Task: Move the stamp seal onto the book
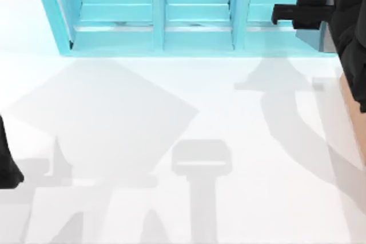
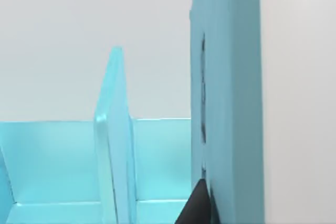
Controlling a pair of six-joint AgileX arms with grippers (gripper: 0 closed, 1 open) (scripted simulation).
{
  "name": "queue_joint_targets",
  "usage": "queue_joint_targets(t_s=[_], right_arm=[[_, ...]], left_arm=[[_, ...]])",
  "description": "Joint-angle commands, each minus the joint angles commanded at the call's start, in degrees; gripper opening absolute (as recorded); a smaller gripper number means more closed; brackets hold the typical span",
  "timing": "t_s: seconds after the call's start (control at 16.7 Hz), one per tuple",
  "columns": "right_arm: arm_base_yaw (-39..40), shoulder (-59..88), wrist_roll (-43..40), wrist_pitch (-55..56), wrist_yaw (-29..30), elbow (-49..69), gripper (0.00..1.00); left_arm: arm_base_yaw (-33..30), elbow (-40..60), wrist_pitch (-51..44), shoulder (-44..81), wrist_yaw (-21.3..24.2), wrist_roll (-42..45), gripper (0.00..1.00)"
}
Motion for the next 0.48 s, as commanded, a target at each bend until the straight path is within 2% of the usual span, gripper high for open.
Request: queue_joint_targets(t_s=[0.24,0.48], right_arm=[[0.1,0.7,-0.7,0.4,0.0,-0.2,0.0],[4.2,3.9,-9.3,3.2,1.9,-2.0,0.0]], left_arm=[[0.0,0.0,0.0,0.0,0.0,0.0,1.0],[0.0,0.0,0.0,0.0,0.0,0.0,1.0]])
